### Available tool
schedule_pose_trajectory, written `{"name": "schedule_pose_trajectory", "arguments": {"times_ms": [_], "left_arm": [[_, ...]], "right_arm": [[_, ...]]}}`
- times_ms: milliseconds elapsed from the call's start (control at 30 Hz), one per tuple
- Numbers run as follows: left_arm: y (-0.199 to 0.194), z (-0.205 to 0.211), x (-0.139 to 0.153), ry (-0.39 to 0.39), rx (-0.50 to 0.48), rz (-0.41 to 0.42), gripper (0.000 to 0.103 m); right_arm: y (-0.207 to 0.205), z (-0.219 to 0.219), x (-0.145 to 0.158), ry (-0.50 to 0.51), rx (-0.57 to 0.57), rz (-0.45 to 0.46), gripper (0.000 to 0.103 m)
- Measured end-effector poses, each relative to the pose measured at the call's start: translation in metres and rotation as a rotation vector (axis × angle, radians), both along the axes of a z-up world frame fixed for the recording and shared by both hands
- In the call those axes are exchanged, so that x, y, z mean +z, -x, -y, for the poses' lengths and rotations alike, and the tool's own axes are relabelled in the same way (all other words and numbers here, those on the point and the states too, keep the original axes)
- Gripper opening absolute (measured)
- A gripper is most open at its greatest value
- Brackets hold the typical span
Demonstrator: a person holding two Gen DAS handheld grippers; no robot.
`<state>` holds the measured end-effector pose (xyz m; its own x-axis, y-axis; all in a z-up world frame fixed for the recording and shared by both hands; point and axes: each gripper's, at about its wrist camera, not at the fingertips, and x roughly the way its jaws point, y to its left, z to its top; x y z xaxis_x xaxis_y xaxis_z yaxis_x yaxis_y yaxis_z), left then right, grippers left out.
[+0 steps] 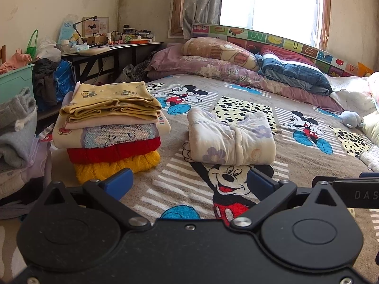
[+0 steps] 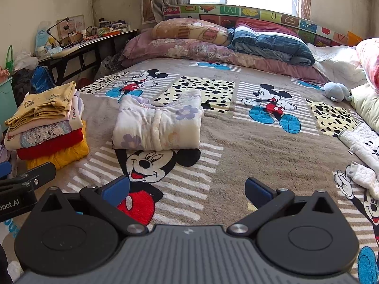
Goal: Fold clothes
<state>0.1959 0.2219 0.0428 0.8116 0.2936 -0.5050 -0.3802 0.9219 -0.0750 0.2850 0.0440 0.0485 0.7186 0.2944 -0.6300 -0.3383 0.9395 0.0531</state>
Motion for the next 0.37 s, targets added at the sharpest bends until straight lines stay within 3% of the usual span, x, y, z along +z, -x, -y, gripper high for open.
{"name": "schedule_pose_trajectory", "arguments": {"times_ms": [367], "left_arm": [[0.0023,0.0011,-0.0002,0.010,-0.016,0.012,0.103]], "right_arm": [[0.0054,-0.0059,0.0035,0.017,0.003,0.003,0.103]]}}
